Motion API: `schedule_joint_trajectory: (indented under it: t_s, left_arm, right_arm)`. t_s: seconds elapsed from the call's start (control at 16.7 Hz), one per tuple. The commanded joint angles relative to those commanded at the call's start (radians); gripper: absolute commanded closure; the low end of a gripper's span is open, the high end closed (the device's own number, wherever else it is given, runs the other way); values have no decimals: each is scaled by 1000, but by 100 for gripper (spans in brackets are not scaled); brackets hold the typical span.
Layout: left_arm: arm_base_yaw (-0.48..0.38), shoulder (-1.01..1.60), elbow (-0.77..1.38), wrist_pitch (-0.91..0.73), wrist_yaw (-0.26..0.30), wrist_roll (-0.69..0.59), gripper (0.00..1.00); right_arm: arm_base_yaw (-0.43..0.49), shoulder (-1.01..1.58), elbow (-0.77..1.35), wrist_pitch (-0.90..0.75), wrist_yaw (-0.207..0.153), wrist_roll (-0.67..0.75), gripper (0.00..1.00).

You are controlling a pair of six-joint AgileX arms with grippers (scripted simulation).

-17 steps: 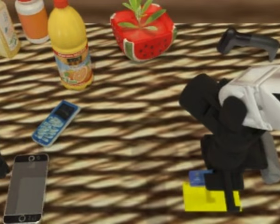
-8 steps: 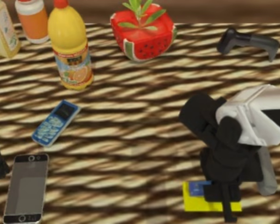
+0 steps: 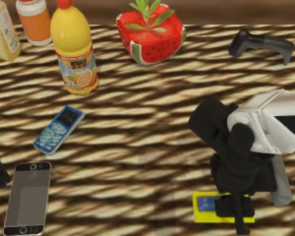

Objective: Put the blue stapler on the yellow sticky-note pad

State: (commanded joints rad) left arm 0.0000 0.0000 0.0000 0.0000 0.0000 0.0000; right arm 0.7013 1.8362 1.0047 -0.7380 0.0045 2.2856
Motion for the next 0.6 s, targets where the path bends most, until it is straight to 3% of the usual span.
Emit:
schedule_joint_trajectory:
  t_s: [0.24,0.6]
  left_arm:
    - [0,0,0,0,0,0,0]
    - [0,0,0,0,0,0,0]
  right_arm:
    - [0,0,0,0,0,0,2]
    - [0,0,0,0,0,0,0]
